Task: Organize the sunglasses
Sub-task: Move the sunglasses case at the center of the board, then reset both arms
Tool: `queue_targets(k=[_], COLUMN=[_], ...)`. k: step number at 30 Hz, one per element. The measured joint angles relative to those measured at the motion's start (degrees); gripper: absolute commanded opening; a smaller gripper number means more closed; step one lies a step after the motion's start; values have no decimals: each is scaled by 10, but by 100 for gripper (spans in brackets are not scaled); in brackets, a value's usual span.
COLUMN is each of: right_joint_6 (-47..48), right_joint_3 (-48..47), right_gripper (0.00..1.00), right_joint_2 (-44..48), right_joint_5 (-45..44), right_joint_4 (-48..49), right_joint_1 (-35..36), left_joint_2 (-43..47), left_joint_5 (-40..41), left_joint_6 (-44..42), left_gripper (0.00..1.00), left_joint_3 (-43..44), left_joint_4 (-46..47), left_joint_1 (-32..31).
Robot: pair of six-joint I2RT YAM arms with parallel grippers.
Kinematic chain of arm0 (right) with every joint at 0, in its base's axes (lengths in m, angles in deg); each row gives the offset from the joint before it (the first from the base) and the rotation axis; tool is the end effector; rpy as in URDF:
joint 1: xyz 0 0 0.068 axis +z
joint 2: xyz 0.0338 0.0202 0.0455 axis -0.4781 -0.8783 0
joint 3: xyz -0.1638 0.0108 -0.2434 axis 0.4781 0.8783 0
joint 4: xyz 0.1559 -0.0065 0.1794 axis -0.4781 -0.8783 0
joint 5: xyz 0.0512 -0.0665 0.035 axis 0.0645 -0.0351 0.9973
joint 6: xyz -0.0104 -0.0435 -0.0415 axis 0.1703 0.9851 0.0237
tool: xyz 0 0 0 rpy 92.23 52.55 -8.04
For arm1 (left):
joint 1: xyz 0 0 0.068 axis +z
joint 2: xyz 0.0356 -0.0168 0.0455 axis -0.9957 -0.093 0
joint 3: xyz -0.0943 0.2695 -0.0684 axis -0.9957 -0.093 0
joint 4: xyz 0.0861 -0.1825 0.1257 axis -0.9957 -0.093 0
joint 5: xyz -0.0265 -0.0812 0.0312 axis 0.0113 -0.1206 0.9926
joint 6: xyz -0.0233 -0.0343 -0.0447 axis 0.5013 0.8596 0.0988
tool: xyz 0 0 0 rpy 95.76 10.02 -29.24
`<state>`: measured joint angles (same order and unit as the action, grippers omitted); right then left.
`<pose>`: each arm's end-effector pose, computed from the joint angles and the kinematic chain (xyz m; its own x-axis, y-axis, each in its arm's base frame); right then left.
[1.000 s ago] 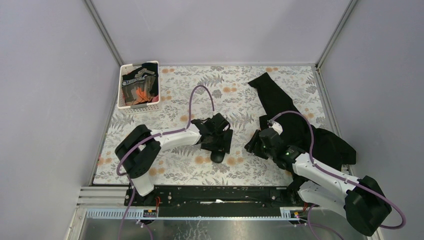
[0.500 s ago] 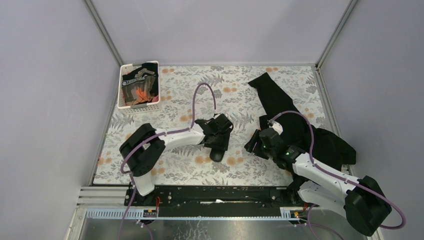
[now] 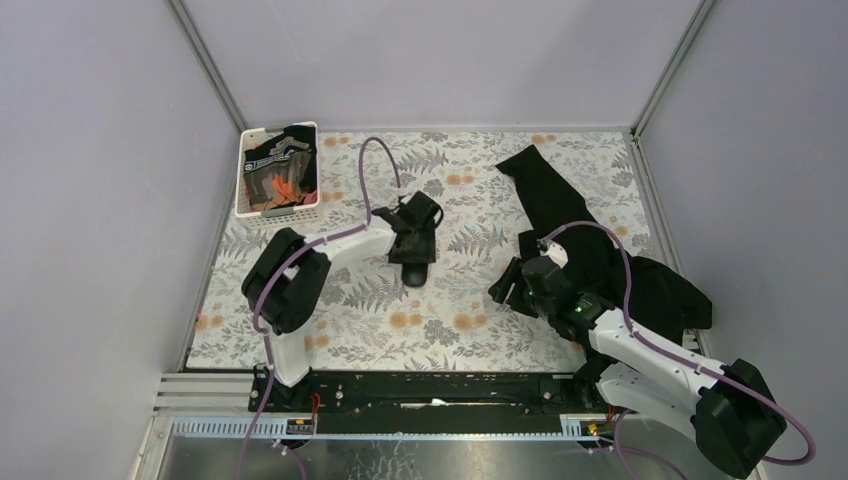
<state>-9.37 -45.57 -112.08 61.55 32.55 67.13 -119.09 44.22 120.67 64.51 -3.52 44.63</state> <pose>0.1333 0.0965 0.2127 -0.7018 0.4173 -0.5773 0.0510 0.8378 0.5436 0.2782 -0.2247 0.1992 -0.9069 -0.0094 -0.4212 0.0550 0.9886 -0.1403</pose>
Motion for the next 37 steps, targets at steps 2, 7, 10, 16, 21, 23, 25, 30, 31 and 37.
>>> queue_targets(k=[2, 7, 10, 16, 21, 23, 25, 30, 31, 37], right_joint_6=[1, 8, 16, 63, 113, 129, 137, 140, 139, 136], right_joint_3=[0, 0, -9, -135, -265, -285, -283, -242, -233, -216], right_gripper=[69, 91, 99, 100, 100, 100, 100, 100, 100, 100], right_joint_2=[0, 1, 8, 16, 50, 85, 119, 174, 175, 155], right_joint_5=[0, -4, -16, -85, -173, -209, -235, -280, -285, -293], right_joint_4=[-2, -22, -52, -164, -201, -196, -190, -175, -175, -178], right_joint_1=[0, 0, 0, -1, -2, -2, -2, -2, -2, -3], left_joint_2=[-16, -30, -24, 101, 280, 341, 394, 456, 455, 460], left_joint_5=[6, 11, 17, 37, 38, 39, 43, 75, 83, 106], left_joint_6=[-2, -14, -20, -44, -71, -74, -74, -72, -70, -69], left_gripper=[69, 86, 86, 86, 87, 88, 88, 92, 92, 94], left_joint_3=[14, 26, 27, 37, 51, 45, 25, -43, -52, -81], left_joint_4=[0, -4, -23, -73, -67, -60, -51, -47, -48, -54], left_joint_1=[29, 45, 44, 41, 41, 41, 41, 41, 41, 41])
